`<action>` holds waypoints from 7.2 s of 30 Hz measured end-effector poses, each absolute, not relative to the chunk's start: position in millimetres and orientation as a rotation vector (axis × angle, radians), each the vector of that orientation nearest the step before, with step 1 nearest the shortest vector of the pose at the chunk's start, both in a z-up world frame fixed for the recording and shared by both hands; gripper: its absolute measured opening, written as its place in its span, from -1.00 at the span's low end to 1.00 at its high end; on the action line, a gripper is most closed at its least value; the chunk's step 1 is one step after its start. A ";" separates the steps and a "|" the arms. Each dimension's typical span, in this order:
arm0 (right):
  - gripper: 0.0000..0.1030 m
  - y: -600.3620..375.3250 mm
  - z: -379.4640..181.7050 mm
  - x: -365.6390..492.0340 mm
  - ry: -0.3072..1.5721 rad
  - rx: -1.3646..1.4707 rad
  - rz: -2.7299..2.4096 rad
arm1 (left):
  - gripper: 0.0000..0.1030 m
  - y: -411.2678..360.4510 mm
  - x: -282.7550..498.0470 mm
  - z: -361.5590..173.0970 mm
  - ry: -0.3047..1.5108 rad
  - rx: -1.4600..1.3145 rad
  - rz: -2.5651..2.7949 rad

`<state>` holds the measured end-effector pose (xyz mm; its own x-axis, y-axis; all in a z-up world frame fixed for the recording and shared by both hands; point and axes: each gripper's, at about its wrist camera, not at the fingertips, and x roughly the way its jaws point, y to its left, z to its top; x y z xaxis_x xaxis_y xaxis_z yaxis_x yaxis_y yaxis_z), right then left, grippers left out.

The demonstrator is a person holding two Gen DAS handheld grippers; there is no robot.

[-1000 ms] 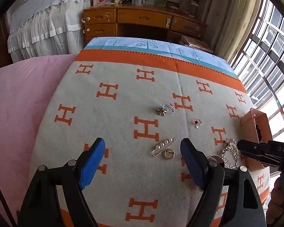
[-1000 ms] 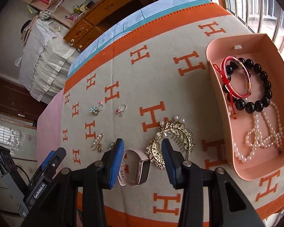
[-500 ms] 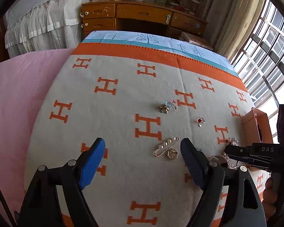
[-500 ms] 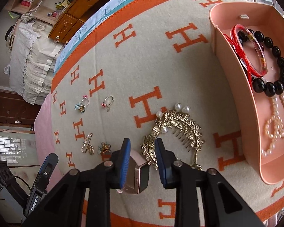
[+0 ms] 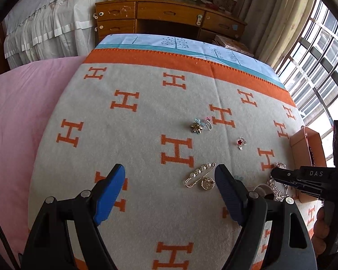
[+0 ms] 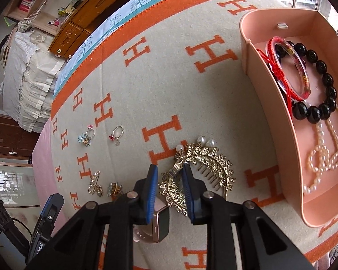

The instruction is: Organize jewelry

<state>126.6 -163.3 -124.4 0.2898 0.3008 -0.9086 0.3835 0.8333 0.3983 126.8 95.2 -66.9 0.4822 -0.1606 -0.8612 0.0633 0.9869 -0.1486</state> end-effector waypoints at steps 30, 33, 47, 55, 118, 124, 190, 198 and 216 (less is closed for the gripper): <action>-0.86 -157.8 -87.6 103.7 1.128 0.434 0.154 | 0.56 106.2 128.5 -81.0 1.112 -0.017 -0.065; -0.86 -159.7 -85.2 99.9 1.111 0.427 0.164 | 0.56 100.8 125.6 -84.7 1.124 0.020 -0.077; -0.86 -166.1 -87.4 85.2 1.084 0.422 0.203 | 0.01 38.2 108.6 -94.9 1.144 0.154 -0.326; -0.86 -175.5 -85.1 79.3 1.062 0.424 0.209 | -0.51 42.3 123.4 -109.5 1.179 0.054 -0.362; -0.83 -135.8 -72.6 54.2 0.938 0.024 0.255 | -0.67 59.2 106.3 -76.8 1.077 0.003 -0.325; -0.83 -141.5 -54.9 43.7 0.884 0.038 0.238 | -0.67 57.4 113.0 -111.3 1.144 0.012 -0.295; -0.82 -275.5 -75.8 28.8 0.892 0.226 0.012 | 0.33 -63.7 68.0 -45.5 0.985 0.179 -0.527; -0.78 -269.3 -77.7 25.8 0.923 0.226 -0.004 | 0.34 -8.4 80.6 -34.9 0.948 0.110 -0.393; -0.33 -189.2 -39.9 13.3 0.788 0.085 0.122 | 0.54 41.8 61.5 -36.7 0.919 0.059 -0.333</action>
<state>13.3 -189.2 -39.9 0.6989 0.1413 -0.7011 -0.0780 0.9895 0.1217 61.5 41.8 -36.7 0.5593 -0.2570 -0.7881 0.3069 0.9474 -0.0912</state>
